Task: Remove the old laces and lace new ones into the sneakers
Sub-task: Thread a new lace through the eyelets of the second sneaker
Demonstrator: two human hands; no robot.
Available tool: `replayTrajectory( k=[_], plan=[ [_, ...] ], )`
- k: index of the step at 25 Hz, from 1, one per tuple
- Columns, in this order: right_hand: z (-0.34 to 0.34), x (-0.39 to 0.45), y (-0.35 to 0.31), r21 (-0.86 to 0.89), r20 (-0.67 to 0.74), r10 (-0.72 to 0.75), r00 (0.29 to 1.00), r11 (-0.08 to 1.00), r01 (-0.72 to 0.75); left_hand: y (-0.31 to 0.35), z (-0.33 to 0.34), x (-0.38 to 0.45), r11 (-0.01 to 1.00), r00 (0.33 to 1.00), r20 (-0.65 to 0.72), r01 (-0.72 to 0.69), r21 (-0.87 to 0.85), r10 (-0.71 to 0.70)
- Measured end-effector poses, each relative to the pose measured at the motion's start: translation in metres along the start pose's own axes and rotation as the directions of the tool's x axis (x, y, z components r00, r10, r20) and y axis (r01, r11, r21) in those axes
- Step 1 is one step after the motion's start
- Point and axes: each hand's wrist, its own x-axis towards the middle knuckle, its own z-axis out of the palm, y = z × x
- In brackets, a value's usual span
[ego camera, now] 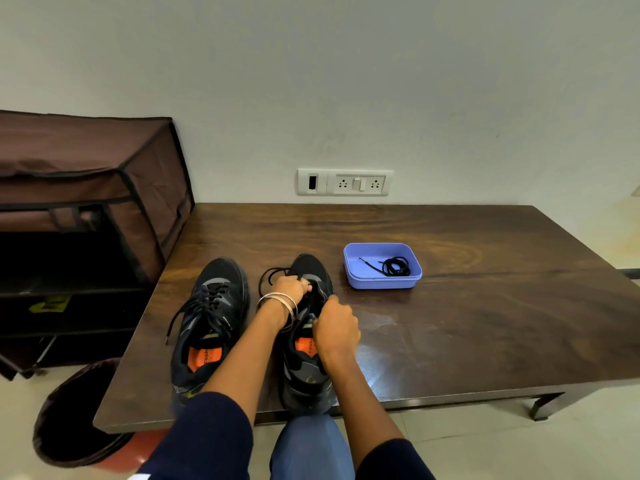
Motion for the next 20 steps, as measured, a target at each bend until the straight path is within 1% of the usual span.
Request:
replayTrajectory(
  k=[1, 2, 3, 4, 5, 6, 7, 9, 10, 11, 12, 13, 14, 15, 16, 18, 20],
  plan=[
    [-0.001, 0.0, 0.0, 0.0, -0.001, -0.005, 1.0, 1.0, 0.005, 0.0, -0.004, -0.002, 0.988, 0.999, -0.016, 0.044, -0.149, -0.047],
    [-0.001, -0.001, 0.0, -0.004, -0.002, -0.007, 1.0, 1.0, 0.007, -0.002, -0.007, -0.004, 0.971, 0.997, -0.025, 0.064, -0.232, -0.072],
    [-0.001, -0.001, -0.001, -0.009, -0.003, -0.007, 1.0, 1.0, 0.007, -0.006, -0.008, -0.001, 0.942, 0.998, -0.026, 0.047, -0.332, -0.059],
    [0.0, -0.001, 0.0, -0.013, -0.007, 0.001, 1.0, 1.0, -0.001, -0.01, -0.01, 0.0, 0.893, 0.999, 0.006, 0.04, -0.449, -0.042],
    [0.0, -0.001, 0.0, -0.012, -0.015, 0.013, 1.0, 1.0, -0.013, -0.016, -0.012, -0.001, 0.795, 0.998, 0.019, 0.058, -0.604, -0.059],
    [0.0, -0.001, 0.0, -0.011, -0.021, 0.024, 0.999, 1.0, -0.024, -0.026, -0.014, -0.001, 0.738, 0.993, -0.01, 0.081, -0.67, -0.118],
    [0.0, -0.001, 0.0, -0.013, -0.023, 0.028, 0.999, 1.0, -0.029, -0.036, -0.013, 0.001, 0.741, 0.988, -0.037, 0.088, -0.666, -0.151],
    [0.0, -0.001, -0.001, -0.021, -0.012, 0.023, 1.0, 1.0, -0.024, -0.046, -0.008, -0.003, 0.808, 0.98, -0.135, 0.038, -0.588, -0.144],
    [0.0, -0.002, -0.001, -0.024, -0.003, 0.025, 1.0, 0.999, -0.025, -0.047, -0.006, -0.005, 0.848, 0.979, -0.178, -0.01, -0.53, -0.099],
    [0.0, -0.001, -0.001, -0.026, 0.007, 0.029, 1.0, 0.999, -0.029, -0.044, -0.006, -0.008, 0.901, 0.978, -0.207, -0.072, -0.428, -0.021],
    [0.0, -0.002, -0.001, -0.027, 0.011, 0.031, 0.999, 0.999, -0.03, -0.04, -0.005, -0.012, 0.949, 0.979, -0.194, -0.116, -0.293, 0.06],
    [-0.001, -0.002, 0.0, -0.029, 0.002, 0.02, 1.0, 0.999, -0.02, -0.036, -0.005, -0.017, 0.971, 0.978, -0.164, -0.16, -0.175, 0.132],
    [-0.001, -0.001, 0.0, -0.041, -0.02, -0.012, 1.0, 0.999, 0.011, -0.032, -0.003, -0.021, 0.979, 0.976, -0.129, -0.186, -0.089, 0.174],
    [-0.002, 0.0, 0.002, -0.065, -0.049, -0.069, 0.996, 0.996, 0.066, -0.028, -0.003, -0.024, 0.979, 0.976, -0.101, -0.2, -0.042, 0.195],
    [-0.003, 0.001, 0.004, -0.086, -0.072, -0.143, 0.987, 0.987, 0.137, -0.024, -0.002, -0.026, 0.982, 0.98, -0.079, -0.186, -0.03, 0.183],
    [-0.006, 0.004, 0.007, -0.073, -0.079, -0.267, 0.96, 0.962, 0.261, -0.025, -0.003, -0.025, 0.986, 0.988, -0.05, -0.151, -0.069, 0.148],
    [-0.01, 0.008, 0.006, -0.029, -0.071, -0.311, 0.948, 0.95, 0.31, -0.031, -0.004, -0.022, 0.982, 0.989, -0.068, -0.141, -0.124, 0.134]
  ],
)
